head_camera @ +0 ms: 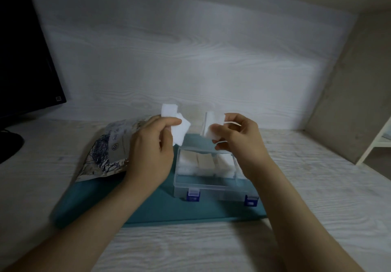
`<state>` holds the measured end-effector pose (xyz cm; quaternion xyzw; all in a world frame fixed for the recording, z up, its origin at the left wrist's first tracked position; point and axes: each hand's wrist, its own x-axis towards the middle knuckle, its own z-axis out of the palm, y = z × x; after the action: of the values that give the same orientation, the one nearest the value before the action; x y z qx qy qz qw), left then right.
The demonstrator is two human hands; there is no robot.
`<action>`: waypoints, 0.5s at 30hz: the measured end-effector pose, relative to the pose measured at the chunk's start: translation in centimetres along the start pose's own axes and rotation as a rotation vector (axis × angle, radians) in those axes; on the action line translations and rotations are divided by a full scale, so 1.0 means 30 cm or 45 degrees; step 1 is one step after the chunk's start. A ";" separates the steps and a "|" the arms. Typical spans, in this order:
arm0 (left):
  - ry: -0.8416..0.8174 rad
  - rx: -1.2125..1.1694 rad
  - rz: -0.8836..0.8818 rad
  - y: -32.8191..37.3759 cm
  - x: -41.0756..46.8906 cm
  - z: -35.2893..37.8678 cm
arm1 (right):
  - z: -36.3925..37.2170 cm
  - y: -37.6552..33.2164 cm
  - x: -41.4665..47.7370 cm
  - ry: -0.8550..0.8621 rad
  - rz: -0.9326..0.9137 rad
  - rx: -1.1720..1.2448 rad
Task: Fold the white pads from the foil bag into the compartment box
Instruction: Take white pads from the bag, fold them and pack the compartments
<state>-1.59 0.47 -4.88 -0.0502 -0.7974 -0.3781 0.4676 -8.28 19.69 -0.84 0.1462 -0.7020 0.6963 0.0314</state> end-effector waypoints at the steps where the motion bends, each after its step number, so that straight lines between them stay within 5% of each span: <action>1: -0.021 0.006 0.034 0.003 -0.008 0.008 | -0.027 0.005 0.000 0.002 -0.014 -0.054; 9: -0.324 -0.046 0.117 0.000 -0.069 0.074 | -0.153 0.080 0.021 0.004 -0.196 -0.582; 15: -0.347 -0.083 0.013 -0.005 -0.071 0.074 | -0.102 0.098 0.010 -0.154 -0.231 -0.665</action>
<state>-2.03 2.38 -7.24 -0.1203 -0.8406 -0.3910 0.3551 -9.79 22.63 -3.52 0.2368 -0.8422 0.4762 0.0883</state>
